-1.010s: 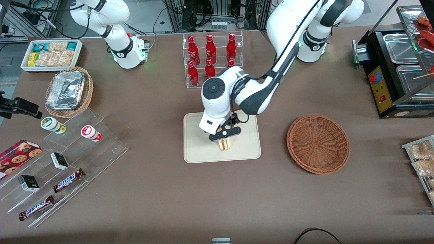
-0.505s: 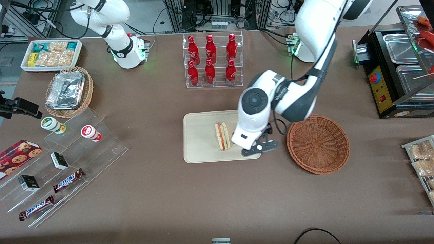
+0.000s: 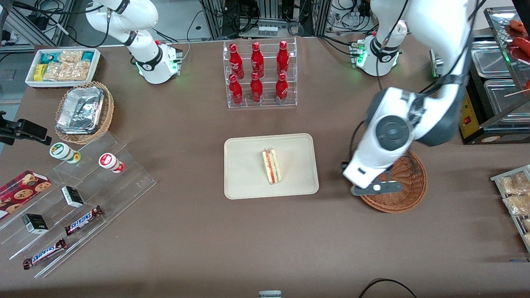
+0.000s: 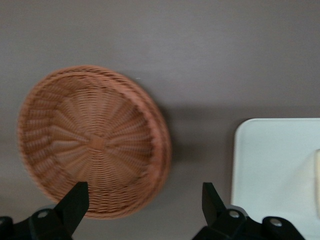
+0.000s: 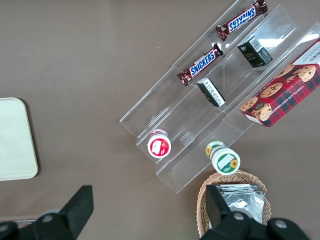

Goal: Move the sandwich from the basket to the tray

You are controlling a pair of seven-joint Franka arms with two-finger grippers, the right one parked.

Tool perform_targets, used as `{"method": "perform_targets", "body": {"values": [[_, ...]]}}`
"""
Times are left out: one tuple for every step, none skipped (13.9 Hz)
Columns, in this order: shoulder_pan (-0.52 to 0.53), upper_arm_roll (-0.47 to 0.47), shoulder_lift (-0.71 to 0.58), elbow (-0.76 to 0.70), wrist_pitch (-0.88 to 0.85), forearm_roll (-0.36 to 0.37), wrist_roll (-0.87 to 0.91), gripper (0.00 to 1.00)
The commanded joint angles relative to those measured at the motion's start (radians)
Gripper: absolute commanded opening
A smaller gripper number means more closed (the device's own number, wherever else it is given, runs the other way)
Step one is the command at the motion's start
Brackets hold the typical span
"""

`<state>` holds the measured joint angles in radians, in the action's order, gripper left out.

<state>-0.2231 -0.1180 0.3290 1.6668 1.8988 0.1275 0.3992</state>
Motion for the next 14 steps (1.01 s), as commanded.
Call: {"method": "perform_targets", "body": {"values": [[0.06,-0.011,-0.142,0.122,0.004,-0.058,-0.101,1.0],[0.088,-0.011,-0.166,0.12,-0.035,-0.068,-0.158,1.0],[0.123,-0.012,-0.2,0.122,-0.078,-0.069,-0.237,1.0],[0.151,-0.015,-0.218,0.116,-0.122,-0.069,-0.303,1.0],[0.168,-0.017,-0.235,0.108,-0.159,-0.074,-0.357,1.0],[0.188,-0.019,-0.267,0.11,-0.179,-0.074,-0.393,1.0],[0.206,-0.02,-0.289,0.107,-0.213,-0.074,-0.429,1.0],[0.221,-0.02,-0.31,0.085,-0.268,-0.074,-0.474,1.0],[0.243,-0.022,-0.32,0.053,-0.333,-0.075,-0.523,1.0],[0.252,-0.02,-0.323,0.013,-0.39,-0.078,-0.549,1.0],[0.255,-0.016,-0.32,-0.036,-0.436,-0.094,-0.557,1.0],[0.255,-0.012,-0.321,-0.067,-0.469,-0.094,-0.557,1.0],[0.255,-0.009,-0.326,-0.068,-0.474,-0.094,-0.557,1.0],[0.255,-0.009,-0.332,-0.065,-0.468,-0.094,-0.557,1.0]]}}
